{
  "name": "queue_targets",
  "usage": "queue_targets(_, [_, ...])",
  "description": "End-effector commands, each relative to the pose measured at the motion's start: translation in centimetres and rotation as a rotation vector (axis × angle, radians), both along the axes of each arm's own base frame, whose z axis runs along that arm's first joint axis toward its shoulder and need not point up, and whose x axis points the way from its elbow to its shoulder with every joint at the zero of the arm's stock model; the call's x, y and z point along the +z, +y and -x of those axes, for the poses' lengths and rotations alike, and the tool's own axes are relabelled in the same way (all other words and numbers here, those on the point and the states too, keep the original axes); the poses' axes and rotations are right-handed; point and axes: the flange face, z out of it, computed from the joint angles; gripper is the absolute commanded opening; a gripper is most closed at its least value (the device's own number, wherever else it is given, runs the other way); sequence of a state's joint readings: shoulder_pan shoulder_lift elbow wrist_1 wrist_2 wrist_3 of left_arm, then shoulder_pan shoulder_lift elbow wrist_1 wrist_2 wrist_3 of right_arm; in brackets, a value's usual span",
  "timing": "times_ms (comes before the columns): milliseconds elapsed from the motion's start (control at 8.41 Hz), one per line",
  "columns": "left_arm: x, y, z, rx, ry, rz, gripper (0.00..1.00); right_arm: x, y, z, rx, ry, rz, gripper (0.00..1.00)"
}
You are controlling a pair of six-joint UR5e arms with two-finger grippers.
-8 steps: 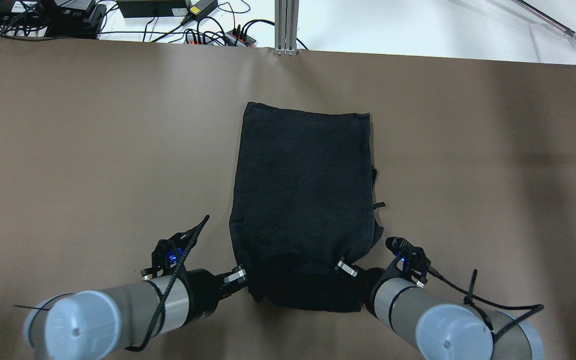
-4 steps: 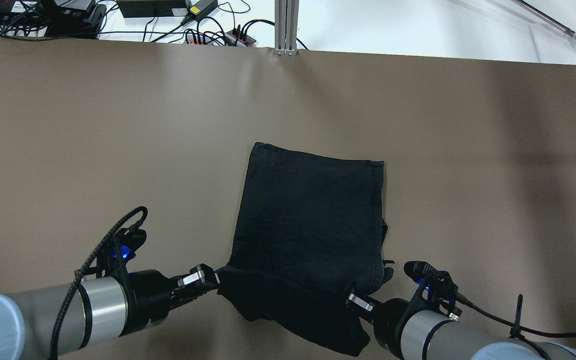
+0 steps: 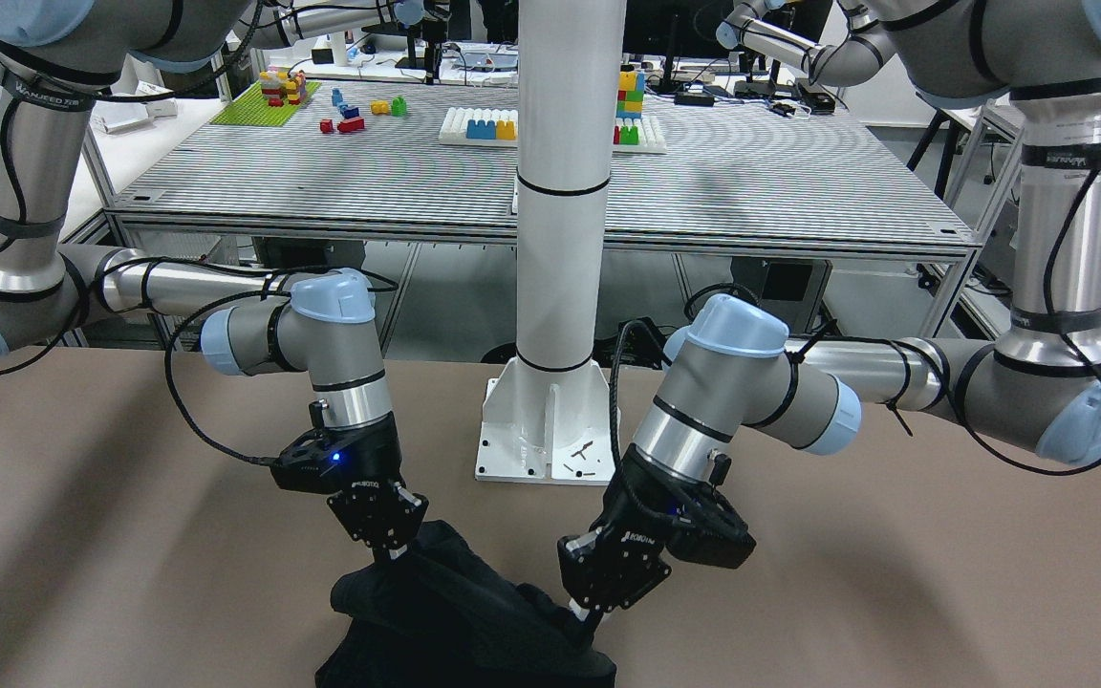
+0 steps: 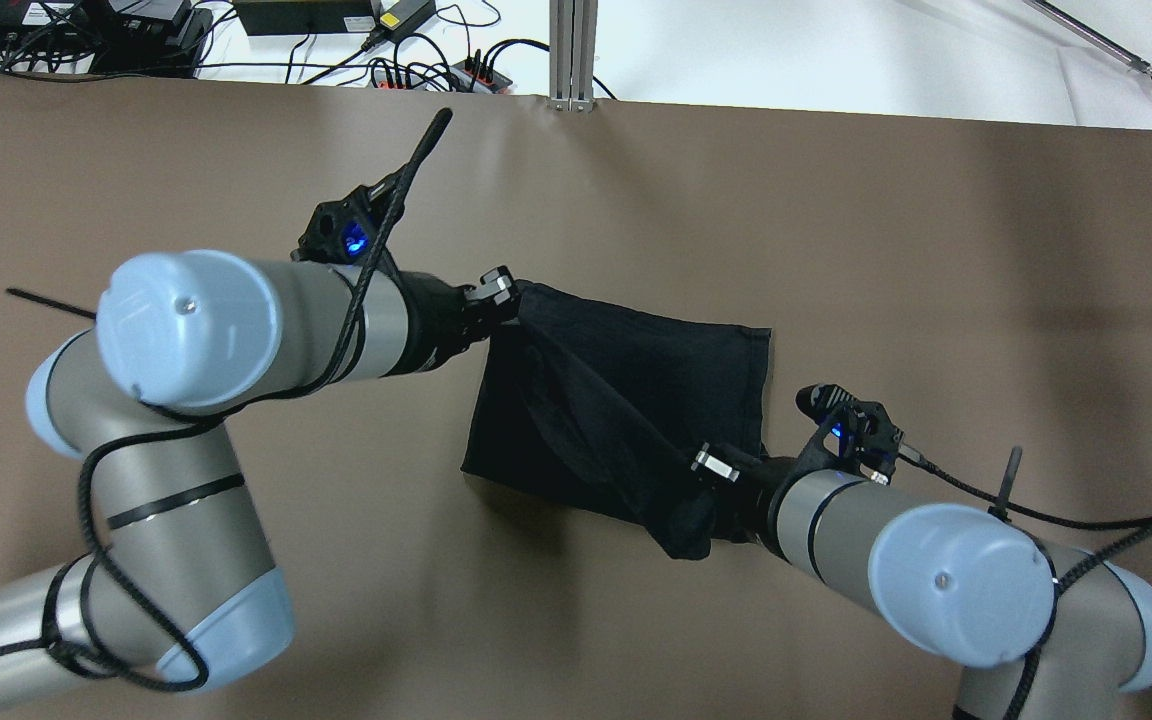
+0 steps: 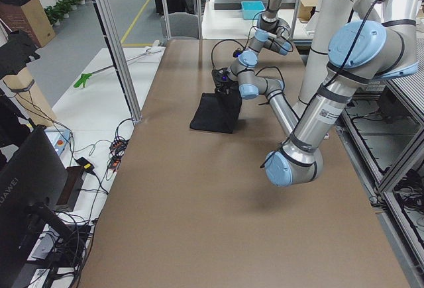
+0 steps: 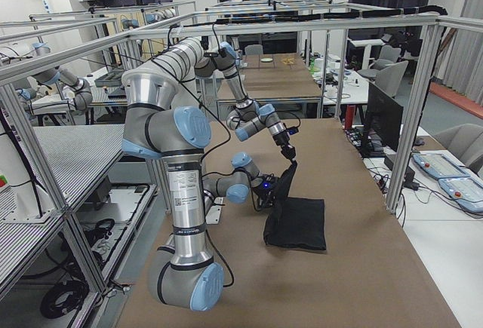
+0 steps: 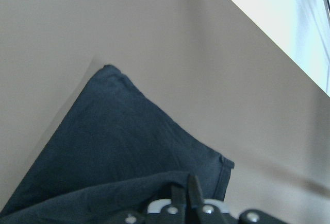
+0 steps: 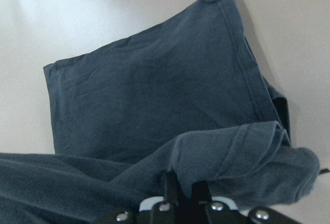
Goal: Fold clothes
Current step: 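Lift the near end with both grippers and fold it over toward the far end, then release the fold and press the folded edge flat with the right gripper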
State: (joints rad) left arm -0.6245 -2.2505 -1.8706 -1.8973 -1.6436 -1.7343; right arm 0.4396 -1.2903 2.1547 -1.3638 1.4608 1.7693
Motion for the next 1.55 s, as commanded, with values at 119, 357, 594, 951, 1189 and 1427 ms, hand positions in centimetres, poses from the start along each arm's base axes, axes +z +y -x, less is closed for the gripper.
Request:
queue_targets(119, [0.0, -8.8, -2.9, -0.045, -0.141, -0.005, 0.0, 3.4, -7.9, 2.9, 0.032, 0.147, -0.011, 0.0])
queue_targets(357, [0.9, -12.4, -5.9, -0.037, -0.223, 0.007, 0.0, 4.8, -11.6, 5.0, 0.03, 0.194, -0.008, 0.0])
queue_targets(594, [3.2, -16.0, -9.1, -0.017, -0.312, 0.012, 0.02, 8.6, -14.6, 6.9, 0.029, 0.196, -0.022, 0.1])
queue_targets(951, [4.4, -18.0, -9.4, -0.008, -0.308, -0.06, 0.95, 7.3, -20.1, 1.8, -0.051, 0.107, -0.027, 0.91])
queue_targets(1189, [3.3, -18.3, -6.9, 0.055, -0.25, -0.053, 0.95, 4.5, -20.3, -2.0, -0.133, 0.009, -0.011, 0.92])
queue_targets(1427, [4.1, -18.3, -7.0, 0.062, -0.259, -0.053, 0.95, 3.1, -18.8, -1.6, -0.151, -0.021, -0.019, 0.93])
